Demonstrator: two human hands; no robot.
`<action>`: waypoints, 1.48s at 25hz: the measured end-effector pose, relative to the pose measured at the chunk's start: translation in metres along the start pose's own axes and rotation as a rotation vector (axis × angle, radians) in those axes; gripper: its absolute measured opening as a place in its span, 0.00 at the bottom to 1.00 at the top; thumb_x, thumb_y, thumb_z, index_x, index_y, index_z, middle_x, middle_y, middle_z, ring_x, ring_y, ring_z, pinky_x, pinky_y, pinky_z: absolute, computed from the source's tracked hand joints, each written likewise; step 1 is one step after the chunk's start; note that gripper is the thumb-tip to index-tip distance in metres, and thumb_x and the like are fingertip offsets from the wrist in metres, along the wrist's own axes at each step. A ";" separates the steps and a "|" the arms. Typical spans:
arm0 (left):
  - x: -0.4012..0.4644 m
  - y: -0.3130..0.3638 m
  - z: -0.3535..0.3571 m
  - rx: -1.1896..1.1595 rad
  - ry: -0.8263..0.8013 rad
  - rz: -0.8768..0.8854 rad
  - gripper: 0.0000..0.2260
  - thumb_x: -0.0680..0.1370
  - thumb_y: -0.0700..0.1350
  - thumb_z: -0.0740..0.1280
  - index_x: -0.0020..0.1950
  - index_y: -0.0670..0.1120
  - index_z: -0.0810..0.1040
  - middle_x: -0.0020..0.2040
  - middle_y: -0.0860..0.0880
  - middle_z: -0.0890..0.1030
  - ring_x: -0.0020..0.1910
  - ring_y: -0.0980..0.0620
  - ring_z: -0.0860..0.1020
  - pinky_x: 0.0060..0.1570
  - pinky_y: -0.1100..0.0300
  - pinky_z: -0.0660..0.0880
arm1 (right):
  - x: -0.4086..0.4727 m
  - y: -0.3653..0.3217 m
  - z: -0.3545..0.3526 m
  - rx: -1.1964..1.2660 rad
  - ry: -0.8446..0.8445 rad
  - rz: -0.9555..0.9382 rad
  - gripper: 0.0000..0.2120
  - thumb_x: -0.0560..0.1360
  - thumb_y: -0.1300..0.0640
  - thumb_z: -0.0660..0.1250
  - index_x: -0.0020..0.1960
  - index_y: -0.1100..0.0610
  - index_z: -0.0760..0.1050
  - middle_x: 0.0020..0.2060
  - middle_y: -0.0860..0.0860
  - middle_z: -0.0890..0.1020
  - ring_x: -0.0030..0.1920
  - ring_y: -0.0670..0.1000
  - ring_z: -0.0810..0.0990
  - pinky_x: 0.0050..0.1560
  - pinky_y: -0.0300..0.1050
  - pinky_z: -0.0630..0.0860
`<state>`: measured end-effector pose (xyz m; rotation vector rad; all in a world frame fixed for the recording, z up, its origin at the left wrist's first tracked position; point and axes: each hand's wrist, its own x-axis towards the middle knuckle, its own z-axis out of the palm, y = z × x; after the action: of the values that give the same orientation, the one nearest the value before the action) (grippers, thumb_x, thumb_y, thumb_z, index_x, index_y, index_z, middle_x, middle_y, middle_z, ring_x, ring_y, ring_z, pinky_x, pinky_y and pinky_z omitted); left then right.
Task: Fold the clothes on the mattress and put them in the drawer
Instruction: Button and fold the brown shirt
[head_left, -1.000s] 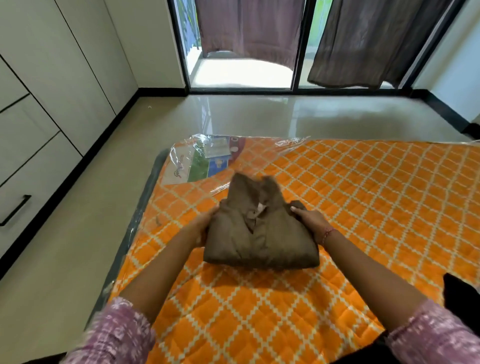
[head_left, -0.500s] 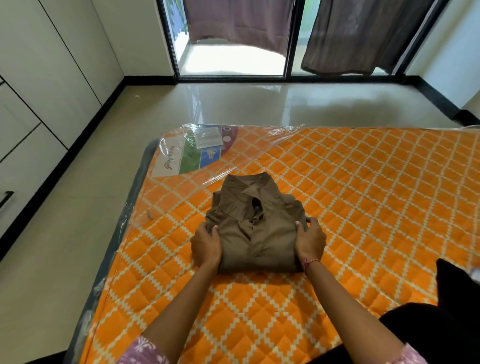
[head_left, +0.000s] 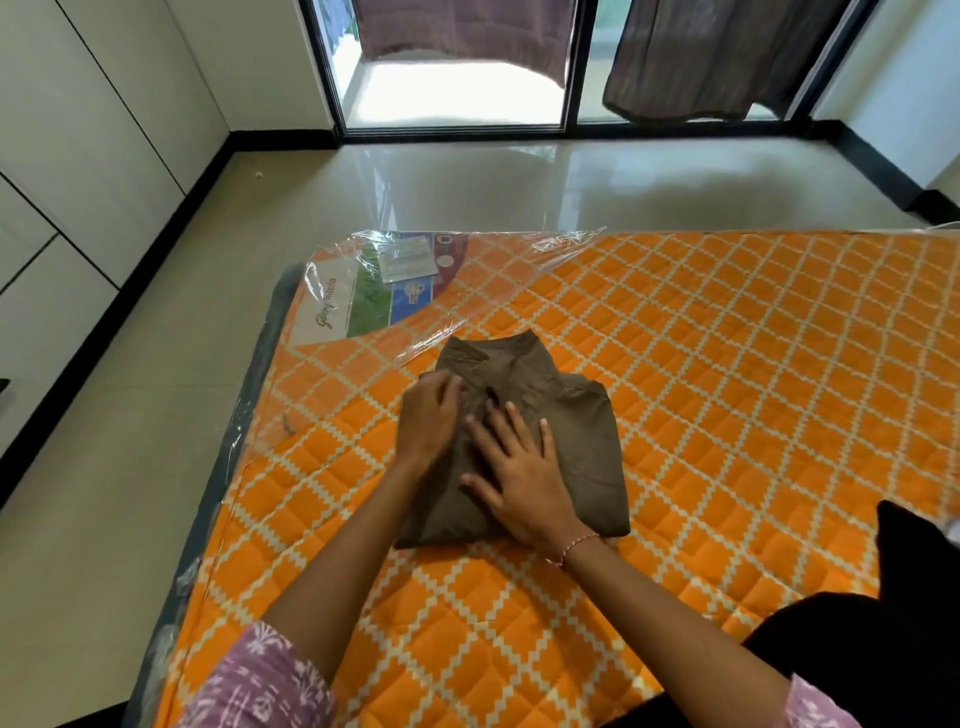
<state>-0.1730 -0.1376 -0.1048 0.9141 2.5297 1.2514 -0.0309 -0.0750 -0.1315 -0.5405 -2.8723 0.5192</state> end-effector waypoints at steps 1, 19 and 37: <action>0.006 0.003 -0.001 -0.026 -0.236 0.078 0.07 0.78 0.38 0.64 0.51 0.40 0.81 0.49 0.43 0.82 0.49 0.46 0.79 0.47 0.62 0.73 | -0.001 0.000 -0.006 0.165 0.175 0.069 0.31 0.77 0.43 0.61 0.76 0.51 0.57 0.75 0.55 0.61 0.75 0.56 0.59 0.71 0.62 0.60; 0.071 0.040 0.029 -0.351 -0.257 -0.632 0.09 0.77 0.33 0.64 0.37 0.40 0.72 0.22 0.47 0.78 0.21 0.54 0.77 0.22 0.64 0.74 | 0.097 0.008 -0.062 0.448 0.498 0.367 0.29 0.68 0.75 0.59 0.66 0.58 0.66 0.45 0.54 0.72 0.39 0.48 0.69 0.32 0.36 0.62; -0.024 -0.028 -0.012 -0.206 -0.156 -0.798 0.32 0.74 0.58 0.68 0.69 0.39 0.67 0.65 0.38 0.72 0.62 0.38 0.72 0.61 0.45 0.72 | 0.034 0.041 -0.049 0.036 0.136 0.374 0.33 0.78 0.39 0.57 0.77 0.50 0.51 0.76 0.57 0.55 0.76 0.57 0.52 0.71 0.62 0.52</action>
<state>-0.1716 -0.1725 -0.1217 -0.0667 2.2042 1.0728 -0.0381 -0.0115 -0.0979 -1.0728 -2.6351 0.5606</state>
